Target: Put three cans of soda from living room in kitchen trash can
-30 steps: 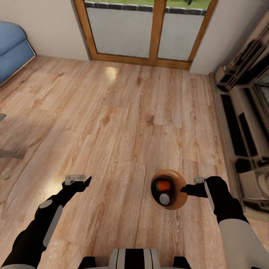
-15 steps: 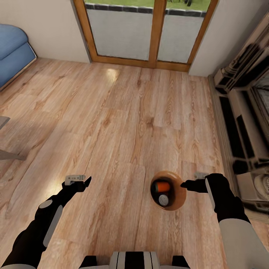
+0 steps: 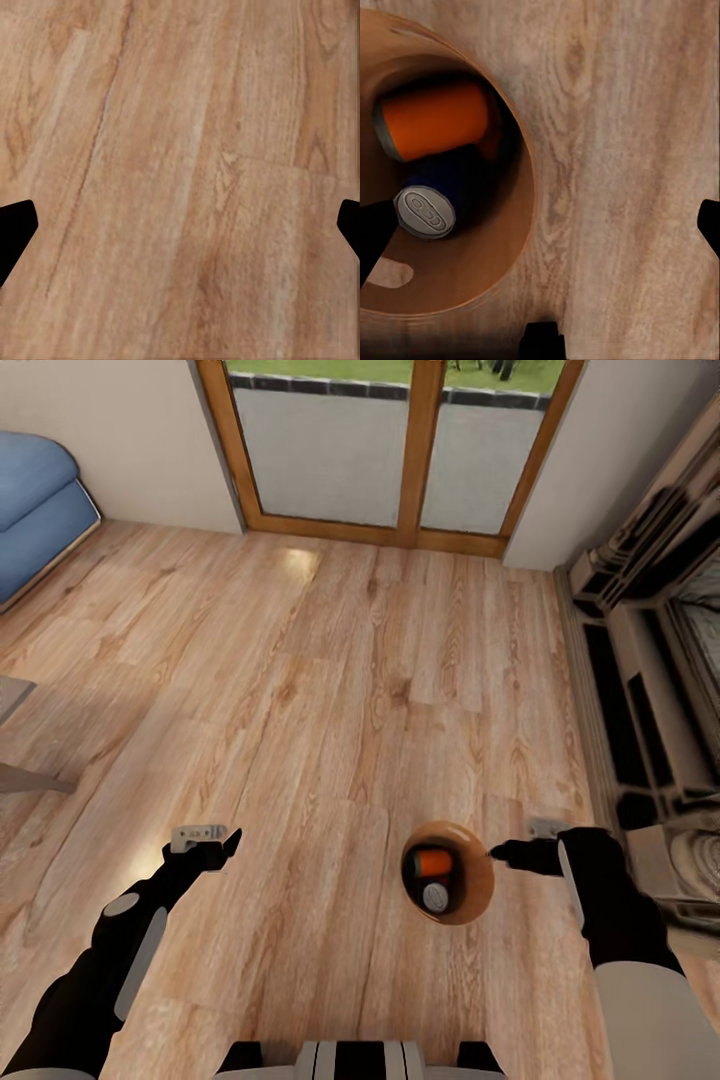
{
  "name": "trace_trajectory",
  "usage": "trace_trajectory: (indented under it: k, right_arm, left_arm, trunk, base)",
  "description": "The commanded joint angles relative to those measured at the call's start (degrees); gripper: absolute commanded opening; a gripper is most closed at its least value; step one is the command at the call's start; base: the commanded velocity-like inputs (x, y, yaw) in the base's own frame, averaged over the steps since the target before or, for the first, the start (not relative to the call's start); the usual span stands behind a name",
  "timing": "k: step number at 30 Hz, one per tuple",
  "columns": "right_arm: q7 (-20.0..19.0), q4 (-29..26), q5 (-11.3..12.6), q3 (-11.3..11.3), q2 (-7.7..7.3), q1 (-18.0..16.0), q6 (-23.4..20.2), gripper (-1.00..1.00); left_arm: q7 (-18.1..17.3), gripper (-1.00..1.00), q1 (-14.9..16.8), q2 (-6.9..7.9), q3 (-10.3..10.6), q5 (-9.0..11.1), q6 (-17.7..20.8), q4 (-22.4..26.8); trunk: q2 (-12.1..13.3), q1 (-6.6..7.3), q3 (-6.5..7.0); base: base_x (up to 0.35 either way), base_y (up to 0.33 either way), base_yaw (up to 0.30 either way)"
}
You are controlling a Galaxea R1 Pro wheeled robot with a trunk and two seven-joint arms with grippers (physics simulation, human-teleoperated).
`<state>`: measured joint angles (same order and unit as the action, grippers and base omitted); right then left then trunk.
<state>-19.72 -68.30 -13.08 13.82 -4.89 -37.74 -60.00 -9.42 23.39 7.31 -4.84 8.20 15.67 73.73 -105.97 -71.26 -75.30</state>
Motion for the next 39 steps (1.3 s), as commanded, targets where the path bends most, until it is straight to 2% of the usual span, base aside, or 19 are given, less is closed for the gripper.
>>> trace_trajectory:
  k: [1,4,8,17,18,23,24,32,33,39]
  right_arm:
    - [-0.03,-1.58,0.01,0.01,-0.01,0.76,0.0,1.0]
    - [-0.05,-7.42,-0.07,-0.02,0.03,3.72,0.0,1.0]
    - [-0.12,-12.43,-0.05,-0.68,0.02,8.17,0.0,1.0]
    - [-0.32,-15.92,-0.01,-1.58,-0.22,17.1,0.82,1.0]
    - [-0.07,-16.26,0.11,-1.42,-0.2,21.06,6.4,1.0]
    - [0.36,-16.38,0.25,-1.21,0.06,24.58,12.52,1.0]
    - [0.32,-16.25,0.43,-0.63,0.18,26.55,15.9,1.0]
    - [0.48,-15.28,4.15,2.16,0.4,32.46,30.79,1.0]
    - [0.47,-14.21,4.79,2.45,0.41,33.54,33.69,1.0]
    - [0.33,-8.16,5.65,2.89,0.02,35.03,39.96,1.0]
  left_arm:
    - [0.0,1.0,-0.05,0.0,0.0,0.01,0.01,0.32]
    - [0.26,1.0,-0.5,-0.06,0.02,-0.01,0.53,2.16]
    - [0.79,1.0,-3.4,-0.11,-0.06,0.08,0.42,2.52]
    - [0.86,1.0,-8.05,-0.04,-0.23,0.05,-0.82,-0.47]
    - [0.98,1.0,-10.6,0.24,-0.34,0.16,-1.36,-4.79]
    - [0.77,1.0,-12.35,0.49,-0.43,0.06,-4.65,-10.61]
    - [0.67,1.0,-12.84,0.58,-0.47,0.13,-7.59,-14.29]
    - [0.52,1.0,-13.28,0.72,-0.52,0.27,-14.31,-23.53]
    - [0.5,1.0,-13.31,0.74,-0.52,0.18,-16.04,-25.33]
    - [0.47,1.0,-13.35,0.76,-0.49,0.18,-22.04,-33.39]
  trunk:
    - [0.42,0.22,0.19]
    - [1.62,0.88,0.72]
    - [3.22,1.76,1.44]
    - [6.83,3.74,3.06]
    - [7.23,3.96,3.24]
    - [9.24,5.06,4.14]
    - [9.64,5.28,4.36]
    - [12.85,7.03,6.33]
    - [13.25,7.25,6.59]
    - [15.66,8.57,8.18]
  base:
    - [0.0,0.0,0.0]
    - [0.0,0.0,0.0]
    - [0.0,0.0,0.0]
    - [0.0,0.0,0.0]
    - [0.0,0.0,0.0]
    - [0.0,0.0,0.0]
    - [0.0,0.0,0.0]
    - [0.0,0.0,0.0]
    - [0.0,0.0,0.0]
    - [0.0,0.0,0.0]
